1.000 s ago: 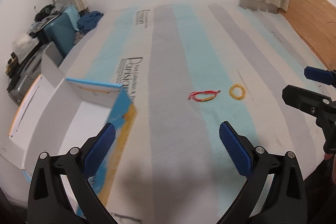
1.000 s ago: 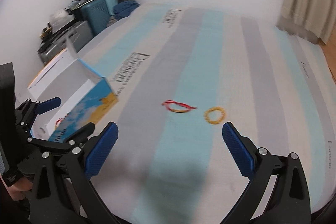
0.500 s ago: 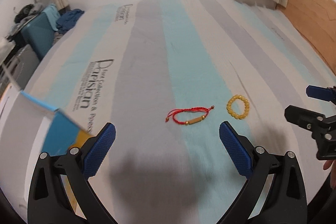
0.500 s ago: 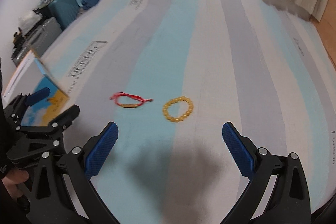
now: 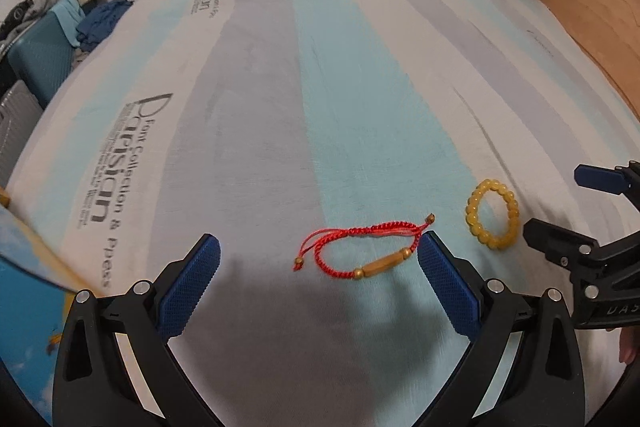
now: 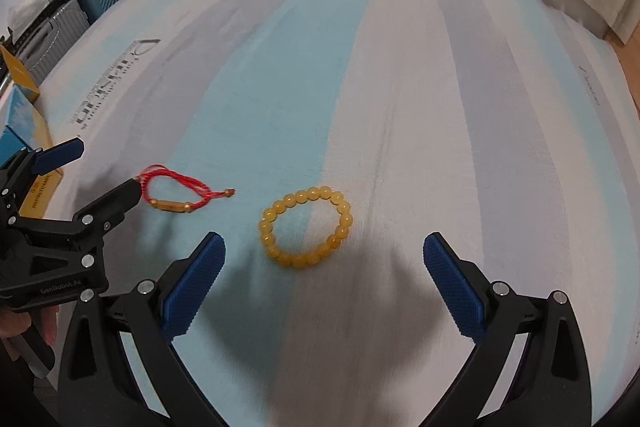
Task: Organize jewelry
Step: 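Move both tools back over the bed toward the second red bracelet and yellow bracelet, then grasp the second red string bracelet with the left tool while the right tool grasps the yellow bead bracelet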
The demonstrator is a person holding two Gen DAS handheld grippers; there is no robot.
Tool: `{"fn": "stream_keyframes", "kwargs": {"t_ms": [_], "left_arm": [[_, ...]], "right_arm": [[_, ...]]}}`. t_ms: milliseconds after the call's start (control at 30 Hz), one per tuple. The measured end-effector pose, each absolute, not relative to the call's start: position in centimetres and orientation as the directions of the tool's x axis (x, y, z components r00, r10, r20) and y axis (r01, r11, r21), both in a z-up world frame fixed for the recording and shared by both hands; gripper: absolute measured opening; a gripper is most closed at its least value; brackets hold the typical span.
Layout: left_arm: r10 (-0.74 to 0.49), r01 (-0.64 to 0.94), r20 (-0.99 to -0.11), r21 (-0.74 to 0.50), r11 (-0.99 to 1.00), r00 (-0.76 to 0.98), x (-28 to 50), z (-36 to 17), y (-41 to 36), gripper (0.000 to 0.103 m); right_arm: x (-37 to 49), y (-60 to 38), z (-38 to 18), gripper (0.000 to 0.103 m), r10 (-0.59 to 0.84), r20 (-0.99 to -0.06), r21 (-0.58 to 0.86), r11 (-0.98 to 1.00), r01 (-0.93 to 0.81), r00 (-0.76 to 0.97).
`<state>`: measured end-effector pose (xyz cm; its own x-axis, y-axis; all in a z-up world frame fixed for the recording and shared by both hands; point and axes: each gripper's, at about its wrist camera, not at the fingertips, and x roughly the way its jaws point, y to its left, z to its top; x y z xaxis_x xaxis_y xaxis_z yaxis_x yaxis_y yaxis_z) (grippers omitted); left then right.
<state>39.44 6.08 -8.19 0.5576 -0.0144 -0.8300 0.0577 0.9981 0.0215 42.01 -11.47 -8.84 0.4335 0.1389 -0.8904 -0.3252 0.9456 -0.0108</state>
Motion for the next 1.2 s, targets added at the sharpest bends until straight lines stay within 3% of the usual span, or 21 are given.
{"fn": "stream_keyframes", "kwargs": {"t_ms": [433, 767, 867, 967, 1033, 1067, 1100, 1200], "left_arm": [[-0.053, 0.107, -0.855, 0.003, 0.994, 0.516, 42.0, -11.1, 5.3, 0.091], [-0.069, 0.141, -0.870, 0.000, 0.990, 0.488, 42.2, -13.4, 4.9, 0.079], [-0.085, 0.168, -0.870, -0.002, 0.986, 0.485, 41.8, -13.2, 4.5, 0.061], [-0.100, 0.188, -0.877, -0.011, 0.982, 0.470, 41.6, -13.0, 4.3, 0.041], [-0.118, 0.199, -0.883, -0.028, 0.980, 0.455, 41.4, -13.0, 4.4, 0.018], [-0.117, 0.206, -0.884, -0.025, 0.978, 0.452, 41.3, -12.9, 4.3, 0.012], [-0.117, 0.211, -0.885, -0.022, 0.977, 0.450, 41.2, -12.9, 4.3, 0.005], [-0.132, 0.225, -0.888, -0.033, 0.974, 0.441, 40.6, -12.7, 4.0, 0.003]], "right_arm": [[43.5, -10.5, -12.4, 0.095, 0.122, -0.907, -0.029, 0.936, -0.349, 0.402], [43.8, -10.0, -14.1, 0.078, 0.125, -0.921, -0.028, 0.924, -0.382, 0.370], [43.9, -10.3, -13.7, 0.066, 0.131, -0.918, -0.020, 0.927, -0.374, 0.373], [44.0, -10.4, -13.2, 0.043, 0.137, -0.919, -0.015, 0.926, -0.378, 0.370], [44.1, -10.2, -13.0, 0.027, 0.134, -0.920, -0.017, 0.926, -0.378, 0.367], [44.2, -10.1, -12.9, 0.020, 0.131, -0.922, -0.019, 0.926, -0.378, 0.366], [44.1, -10.1, -12.9, 0.018, 0.128, -0.922, -0.021, 0.926, -0.378, 0.364], [43.8, -10.1, -12.4, 0.018, 0.134, -0.919, -0.015, 0.928, -0.373, 0.371]]}}
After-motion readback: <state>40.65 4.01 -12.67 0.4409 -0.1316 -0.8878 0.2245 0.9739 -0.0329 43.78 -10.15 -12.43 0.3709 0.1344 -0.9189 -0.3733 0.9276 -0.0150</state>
